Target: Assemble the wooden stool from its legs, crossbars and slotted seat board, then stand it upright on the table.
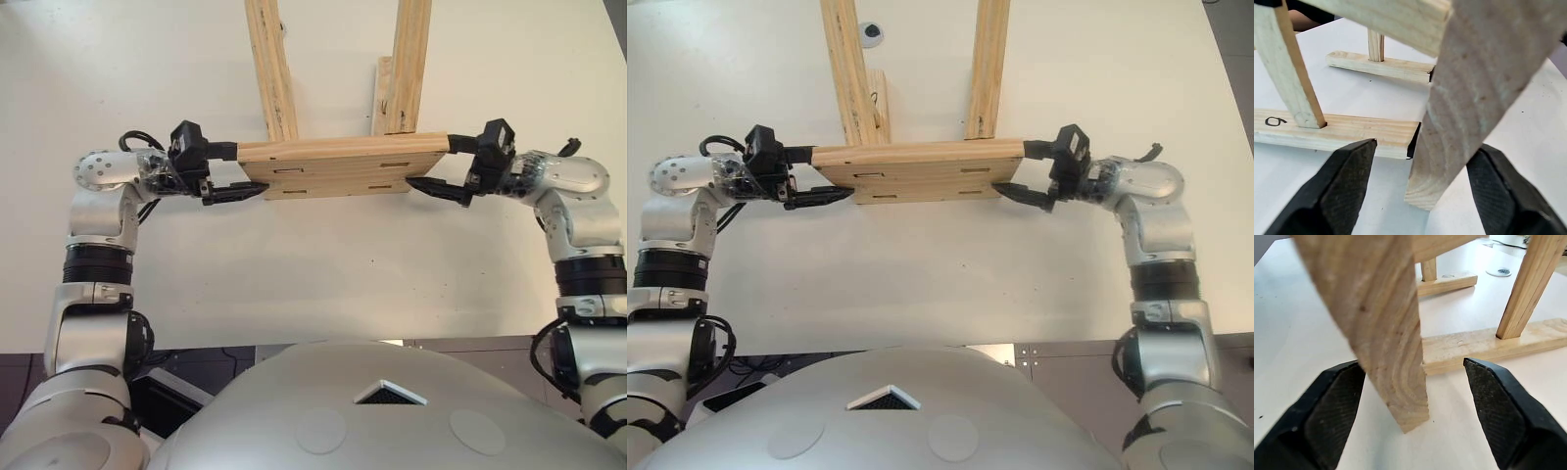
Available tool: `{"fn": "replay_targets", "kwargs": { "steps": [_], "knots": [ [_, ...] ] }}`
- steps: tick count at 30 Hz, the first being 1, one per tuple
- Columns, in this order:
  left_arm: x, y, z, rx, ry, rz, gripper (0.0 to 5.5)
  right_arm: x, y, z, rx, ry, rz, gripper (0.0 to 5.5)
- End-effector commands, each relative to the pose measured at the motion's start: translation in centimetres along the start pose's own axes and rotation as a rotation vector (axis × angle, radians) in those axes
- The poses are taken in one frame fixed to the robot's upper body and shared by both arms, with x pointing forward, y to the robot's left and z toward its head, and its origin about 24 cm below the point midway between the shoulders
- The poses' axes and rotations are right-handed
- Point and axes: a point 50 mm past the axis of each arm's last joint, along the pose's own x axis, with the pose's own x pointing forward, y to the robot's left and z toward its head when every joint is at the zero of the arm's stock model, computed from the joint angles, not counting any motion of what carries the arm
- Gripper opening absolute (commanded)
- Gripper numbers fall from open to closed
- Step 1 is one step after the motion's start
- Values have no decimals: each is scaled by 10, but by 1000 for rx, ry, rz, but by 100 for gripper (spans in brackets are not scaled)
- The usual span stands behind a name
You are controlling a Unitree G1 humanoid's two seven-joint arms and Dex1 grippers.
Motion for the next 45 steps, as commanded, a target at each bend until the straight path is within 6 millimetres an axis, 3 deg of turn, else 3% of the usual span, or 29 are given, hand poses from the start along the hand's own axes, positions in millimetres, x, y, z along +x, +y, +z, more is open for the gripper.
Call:
{"fn": "replay_targets", "kwargs": {
  "steps": [1,8,11,13,15,18,20,22,24,26,29,36,37,40,45],
  "knots": [
    [3,2,5,1,6,-43,268,9,-4,6,-14,-33,6,292],
    [3,5,10,-2,12,-62,192,9,-1,9,40,-58,50,209],
    [7,6,28,-18,-42,-67,161,5,2,16,137,-81,71,198],
    [7,5,63,-125,-182,-102,161,-2,-4,41,283,-195,52,198],
    [4,8,108,-276,-360,-129,161,-12,-25,75,463,-328,-42,198],
    [-12,33,177,-480,-587,-112,161,-35,-61,138,727,-597,-85,198],
    [-13,47,197,-553,-566,-48,156,-37,-84,163,879,-622,-188,198],
    [-5,68,195,-699,-521,95,146,-31,-107,167,990,-639,-385,195],
    [8,92,181,-849,-517,280,144,-23,-125,156,1125,-693,-561,195],
    [22,113,163,-985,-572,506,144,-8,-133,138,1268,-707,-674,195],
    [36,124,149,-1142,-669,662,143,15,-136,117,1407,-674,-824,159],
    [60,126,163,-1212,-750,673,141,38,-136,126,1449,-701,-867,58],
    [59,126,161,-1212,-750,680,177,37,-136,125,1448,-702,-874,55],
    [52,127,151,-1211,-735,697,214,32,-136,113,1455,-690,-900,55],
    [36,126,161,-1177,-849,572,295,22,-135,93,1465,-674,-911,55]
  ]
}}
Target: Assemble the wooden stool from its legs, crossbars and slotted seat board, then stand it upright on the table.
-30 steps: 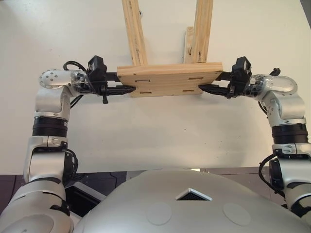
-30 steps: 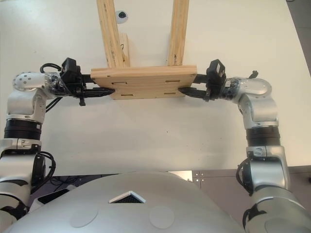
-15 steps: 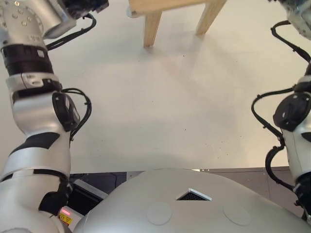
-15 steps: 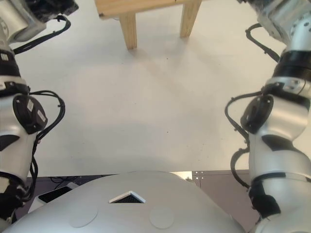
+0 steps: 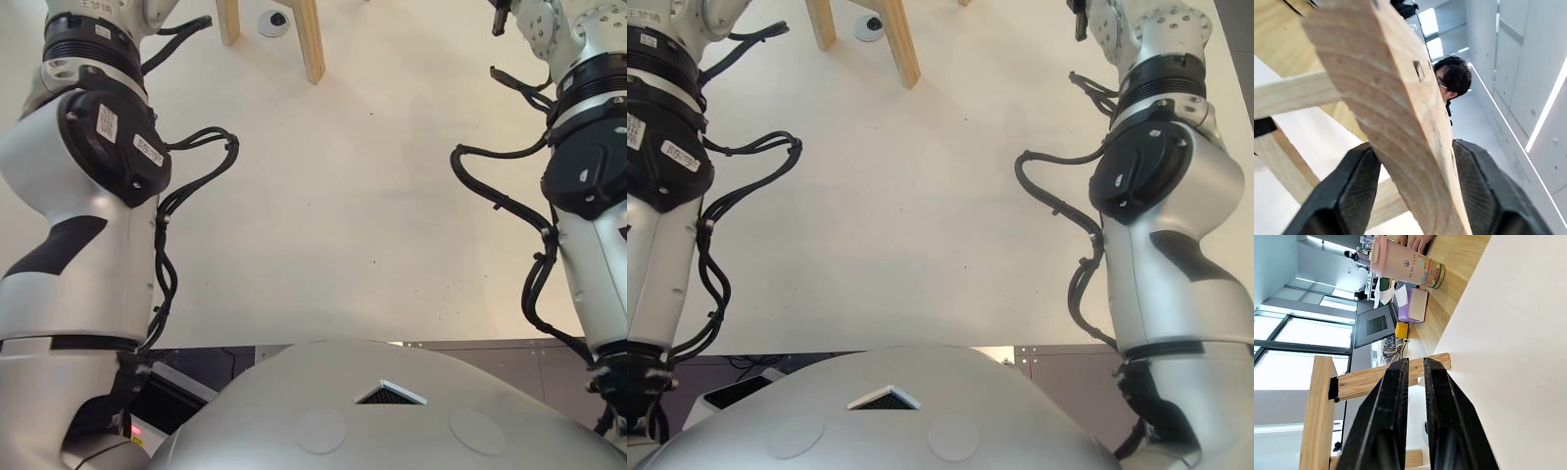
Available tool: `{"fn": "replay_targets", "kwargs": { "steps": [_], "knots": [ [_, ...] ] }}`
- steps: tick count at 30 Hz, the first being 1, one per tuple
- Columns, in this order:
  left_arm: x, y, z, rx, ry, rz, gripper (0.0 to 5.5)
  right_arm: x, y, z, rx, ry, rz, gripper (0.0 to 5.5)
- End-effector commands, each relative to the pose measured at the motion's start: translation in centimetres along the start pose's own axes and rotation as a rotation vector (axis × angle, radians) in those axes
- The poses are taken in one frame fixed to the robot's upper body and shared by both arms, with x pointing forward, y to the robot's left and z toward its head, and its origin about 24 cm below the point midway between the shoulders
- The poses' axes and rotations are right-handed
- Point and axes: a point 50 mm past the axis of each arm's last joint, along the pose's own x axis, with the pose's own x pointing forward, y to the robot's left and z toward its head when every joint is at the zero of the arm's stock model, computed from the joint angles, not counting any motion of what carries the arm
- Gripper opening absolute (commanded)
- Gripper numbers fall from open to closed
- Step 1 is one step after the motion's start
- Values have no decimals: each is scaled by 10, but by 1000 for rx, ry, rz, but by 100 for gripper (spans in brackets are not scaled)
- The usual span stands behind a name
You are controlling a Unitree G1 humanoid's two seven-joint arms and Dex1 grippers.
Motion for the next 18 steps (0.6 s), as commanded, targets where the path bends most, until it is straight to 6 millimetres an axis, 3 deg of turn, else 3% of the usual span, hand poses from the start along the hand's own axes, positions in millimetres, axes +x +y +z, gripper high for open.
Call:
{"fn": "replay_targets", "kwargs": {
  "steps": [1,4,9,13,16,18],
  "knots": [
    [-8,-10,18,-11,-59,-126,314,-6,-17,14,-5,-7,-18,55],
    [-13,-15,23,21,-48,-224,352,-8,-23,14,-70,3,-8,55],
    [-33,18,20,26,12,-202,430,-12,-38,7,-149,68,35,55],
    [-50,46,5,38,58,-145,483,-21,-60,-4,-226,100,58,55],
    [-64,64,-9,315,-8,-53,534,-32,-79,-20,-368,59,113,55],
    [-69,68,-18,564,-116,-22,538,-42,-89,-28,-518,-47,158,55]
  ]
}}
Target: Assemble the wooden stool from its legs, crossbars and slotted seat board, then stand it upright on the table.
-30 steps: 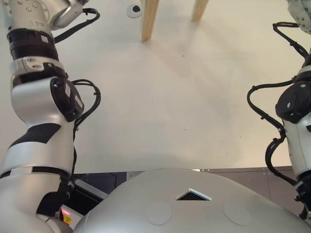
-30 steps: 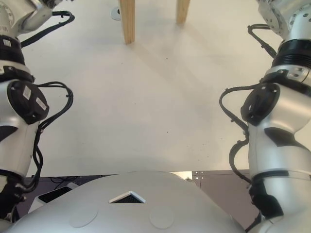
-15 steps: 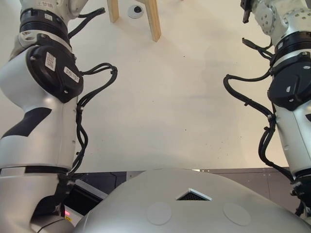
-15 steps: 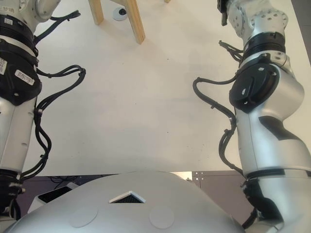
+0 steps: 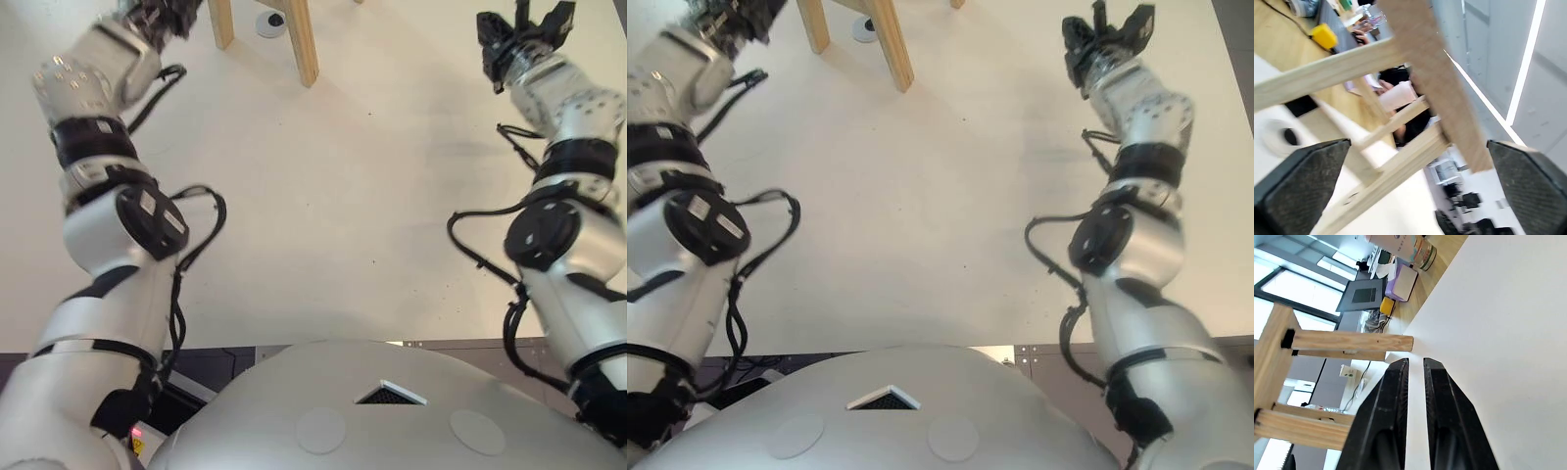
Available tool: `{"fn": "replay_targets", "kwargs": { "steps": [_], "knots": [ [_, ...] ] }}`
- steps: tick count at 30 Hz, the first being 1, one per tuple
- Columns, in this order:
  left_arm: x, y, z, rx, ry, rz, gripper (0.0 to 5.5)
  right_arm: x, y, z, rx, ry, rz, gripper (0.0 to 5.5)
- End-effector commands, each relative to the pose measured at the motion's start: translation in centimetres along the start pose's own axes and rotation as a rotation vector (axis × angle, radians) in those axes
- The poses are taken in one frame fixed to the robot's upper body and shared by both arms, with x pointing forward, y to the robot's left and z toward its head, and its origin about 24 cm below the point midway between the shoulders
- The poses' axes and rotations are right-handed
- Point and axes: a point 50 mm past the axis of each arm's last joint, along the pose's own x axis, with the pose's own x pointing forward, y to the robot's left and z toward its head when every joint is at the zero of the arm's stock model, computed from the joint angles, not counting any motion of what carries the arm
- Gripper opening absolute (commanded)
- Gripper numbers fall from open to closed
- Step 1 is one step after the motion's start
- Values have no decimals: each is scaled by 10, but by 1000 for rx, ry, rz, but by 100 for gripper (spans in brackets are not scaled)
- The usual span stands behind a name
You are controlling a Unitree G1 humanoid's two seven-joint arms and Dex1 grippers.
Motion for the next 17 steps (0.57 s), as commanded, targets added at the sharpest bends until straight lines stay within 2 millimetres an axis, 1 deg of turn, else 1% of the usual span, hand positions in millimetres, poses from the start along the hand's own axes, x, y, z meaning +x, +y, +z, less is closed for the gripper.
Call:
{"fn": "replay_targets", "kwargs": {
  "steps": [1,3,4,8,15,17],
  "knots": [
    [-11,4,-18,469,-145,96,538,-17,-8,-23,-286,-158,48,55],
    [-15,8,-27,669,-201,126,538,-22,-4,-36,-379,-220,79,55],
    [-15,10,-29,697,-232,139,538,-23,-3,-41,-401,-236,88,55],
    [-12,11,-35,733,-277,146,538,-27,3,-56,-457,-267,127,55],
    [-4,10,-28,781,-260,139,538,-32,14,-81,-525,-290,173,55],
    [-1,8,-25,791,-249,125,538,-33,17,-90,-515,-287,177,55]
  ]
}}
